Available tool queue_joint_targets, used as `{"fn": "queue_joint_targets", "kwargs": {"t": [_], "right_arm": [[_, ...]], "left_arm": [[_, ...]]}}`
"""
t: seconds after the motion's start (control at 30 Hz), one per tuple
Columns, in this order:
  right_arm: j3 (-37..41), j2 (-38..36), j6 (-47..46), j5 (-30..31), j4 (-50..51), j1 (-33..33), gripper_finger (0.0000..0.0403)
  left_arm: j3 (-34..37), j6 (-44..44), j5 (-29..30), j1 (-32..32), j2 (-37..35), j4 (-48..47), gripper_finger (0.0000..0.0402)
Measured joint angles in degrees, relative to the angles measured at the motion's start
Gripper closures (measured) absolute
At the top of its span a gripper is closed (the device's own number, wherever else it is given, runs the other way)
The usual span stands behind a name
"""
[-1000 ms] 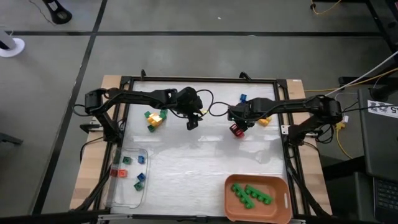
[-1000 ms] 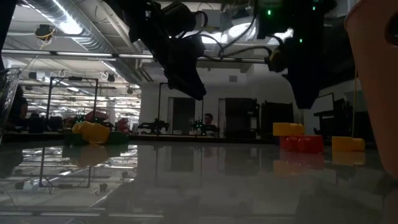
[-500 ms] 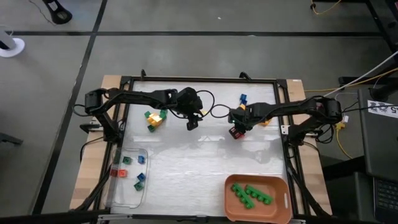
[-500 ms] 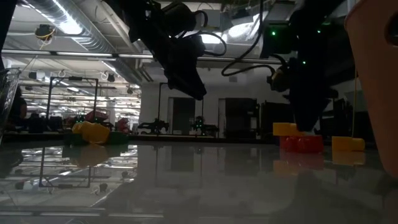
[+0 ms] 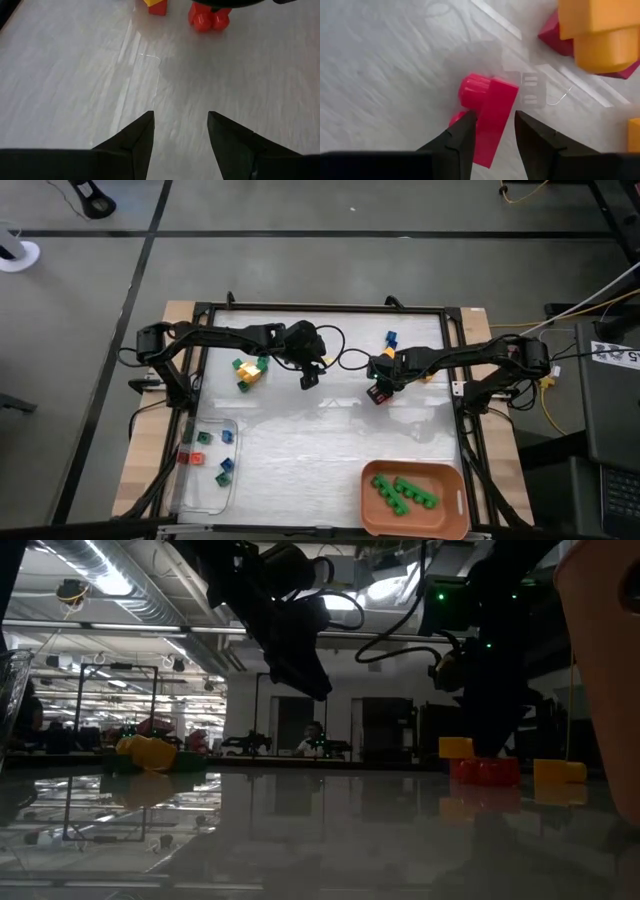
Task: Sort blocks by size
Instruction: Put the big red game piece into the orange bin
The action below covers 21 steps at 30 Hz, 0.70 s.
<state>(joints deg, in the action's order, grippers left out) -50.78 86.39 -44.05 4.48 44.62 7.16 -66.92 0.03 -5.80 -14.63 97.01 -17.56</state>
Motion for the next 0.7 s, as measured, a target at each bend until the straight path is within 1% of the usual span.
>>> {"fn": "queue_joint_targets", "kwargs": {"t": [0.2, 0.37, 0.53, 0.6, 0.7], "right_arm": [[0.0, 2.1, 0.0, 0.5, 0.0, 0.0, 0.0267], [-0.3, 4.7, 0.8, -0.2, -0.1, 0.0, 0.0267], [-0.3, 5.1, 0.8, -1.6, -0.2, 0.0, 0.0268], [-0.2, 5.2, 0.8, -2.5, -0.2, 0.0, 0.0274], [-0.2, 5.2, 0.8, -3.2, -0.3, 0.0, 0.0297]], "left_arm": [[0.0, 0.0, 0.0, 0.0, 0.0, 0.0, 0.0231], [0.0, 0.0, 0.0, 0.0, 0.0, -0.1, 0.0231], [0.0, 0.0, 0.0, 0.0, 0.0, -0.1, 0.0231], [0.0, 0.0, 0.0, 0.0, 0.0, -0.1, 0.0231], [0.0, 0.0, 0.0, 0.0, 0.0, -0.1, 0.0231]]}}
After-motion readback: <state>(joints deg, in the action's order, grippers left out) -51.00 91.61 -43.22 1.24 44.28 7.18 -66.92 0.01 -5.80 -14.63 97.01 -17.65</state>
